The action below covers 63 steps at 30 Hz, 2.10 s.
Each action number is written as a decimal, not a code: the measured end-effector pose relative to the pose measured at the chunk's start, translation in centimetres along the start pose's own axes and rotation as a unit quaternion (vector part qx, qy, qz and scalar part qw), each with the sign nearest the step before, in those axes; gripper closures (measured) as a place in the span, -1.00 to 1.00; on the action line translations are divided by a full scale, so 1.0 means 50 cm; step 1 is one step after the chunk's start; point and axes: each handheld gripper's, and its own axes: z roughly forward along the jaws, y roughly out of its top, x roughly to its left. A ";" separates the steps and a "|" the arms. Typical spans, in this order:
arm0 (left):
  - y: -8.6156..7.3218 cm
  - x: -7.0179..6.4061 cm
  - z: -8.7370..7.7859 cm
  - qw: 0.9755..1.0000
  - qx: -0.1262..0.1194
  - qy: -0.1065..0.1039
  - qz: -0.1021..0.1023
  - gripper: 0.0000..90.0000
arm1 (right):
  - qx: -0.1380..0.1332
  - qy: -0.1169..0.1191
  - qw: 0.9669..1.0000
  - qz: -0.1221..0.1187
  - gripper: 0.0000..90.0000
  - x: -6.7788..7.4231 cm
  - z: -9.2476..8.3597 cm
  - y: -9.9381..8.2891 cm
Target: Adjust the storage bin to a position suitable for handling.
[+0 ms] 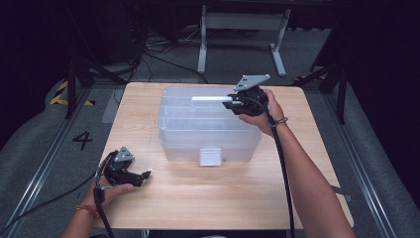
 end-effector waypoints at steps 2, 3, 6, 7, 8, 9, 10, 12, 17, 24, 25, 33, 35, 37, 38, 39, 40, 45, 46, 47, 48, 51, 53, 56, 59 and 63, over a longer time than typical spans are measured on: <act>0.000 0.000 0.000 1.000 0.000 0.000 0.000 -0.87 | 0.000 0.002 1.000 0.000 0.62 0.002 0.002 0.000; 0.000 -0.001 0.000 1.000 0.000 0.000 -0.001 -0.87 | 0.000 0.000 1.000 -0.004 0.63 0.004 0.002 0.001; -0.001 -0.001 -0.002 1.000 -0.002 -0.002 -0.003 -0.83 | 0.000 -0.001 1.000 -0.009 0.64 0.004 0.002 0.000; -0.002 -0.001 -0.003 1.000 -0.007 -0.002 0.000 -0.79 | 0.000 0.000 1.000 -0.010 0.64 0.003 0.001 0.000; -0.002 -0.001 -0.003 1.000 -0.008 -0.002 -0.002 -0.75 | 0.000 0.000 1.000 -0.009 0.64 0.002 0.001 0.000; -0.002 -0.001 -0.004 1.000 -0.009 -0.004 -0.004 -0.72 | 0.001 0.000 1.000 -0.009 0.64 0.002 0.001 0.001; -0.002 -0.002 -0.005 1.000 -0.008 -0.005 -0.005 -0.67 | 0.003 -0.001 1.000 -0.012 0.64 0.002 0.001 0.002; 0.000 -0.001 -0.005 1.000 -0.006 -0.006 -0.003 -0.64 | 0.006 0.000 1.000 -0.009 0.64 0.001 0.001 0.004; 0.002 -0.003 -0.007 1.000 -0.006 -0.009 -0.005 -0.50 | 0.007 0.005 1.000 -0.006 0.64 -0.005 0.001 0.007; 0.033 -0.014 -0.025 0.999 -0.027 -0.014 0.018 -0.15 | 0.011 0.009 1.000 0.003 0.64 -0.015 0.001 0.019; 0.039 -0.017 -0.029 0.999 -0.032 -0.010 0.024 -0.10 | 0.012 0.008 1.000 0.001 0.63 -0.016 0.001 0.020; 0.096 -0.041 -0.061 0.996 -0.066 -0.006 0.053 0.24 | 0.020 0.009 1.000 0.006 0.63 -0.021 0.000 0.029; 0.113 -0.049 -0.068 0.995 -0.082 -0.011 0.052 0.28 | 0.020 0.010 1.000 0.006 0.63 -0.023 0.001 0.030; 0.126 -0.054 -0.074 0.995 -0.087 -0.009 0.057 0.33 | 0.020 0.013 1.000 0.006 0.63 -0.026 0.001 0.032; 0.133 -0.055 -0.078 0.994 -0.091 -0.009 0.061 0.36 | 0.021 0.015 1.000 0.006 0.63 -0.028 0.001 0.033; 0.138 -0.057 -0.081 0.994 -0.097 -0.012 0.058 0.37 | 0.022 0.014 1.000 0.009 0.63 -0.029 0.001 0.035; 0.138 -0.057 -0.081 0.994 -0.097 -0.012 0.058 0.38 | 0.021 0.015 1.000 0.008 0.62 -0.031 0.001 0.036; 0.157 -0.060 -0.090 0.991 -0.118 -0.018 0.060 0.46 | 0.023 0.018 1.000 0.011 0.62 -0.033 0.001 0.038; 0.159 -0.062 -0.089 0.991 -0.118 -0.018 0.059 0.47 | 0.024 0.017 1.000 0.011 0.62 -0.032 0.000 0.038; 0.162 -0.063 -0.088 0.991 -0.119 -0.020 0.060 0.48 | 0.024 0.017 1.000 0.010 0.62 -0.032 0.000 0.038; 0.164 -0.065 -0.087 0.990 -0.124 -0.022 0.061 0.51 | 0.025 0.015 1.000 0.011 0.62 -0.032 0.000 0.039; 0.171 -0.068 -0.084 0.989 -0.132 -0.026 0.062 0.57 | 0.028 0.014 0.999 0.011 0.62 -0.031 0.000 0.040; 0.173 -0.068 -0.080 0.989 -0.130 -0.022 0.062 0.58 | 0.028 0.014 0.999 0.011 0.62 -0.032 0.000 0.041; 0.170 -0.063 -0.078 0.989 -0.130 -0.025 0.058 0.59 | 0.027 0.014 0.999 0.014 0.62 -0.034 -0.001 0.041; 0.169 -0.059 -0.076 0.990 -0.131 -0.028 0.052 0.62 | 0.027 0.015 0.999 0.015 0.62 -0.036 -0.001 0.042; 0.173 -0.060 -0.071 0.990 -0.129 -0.029 0.054 0.71 | 0.028 0.016 0.999 0.018 0.62 -0.040 -0.001 0.045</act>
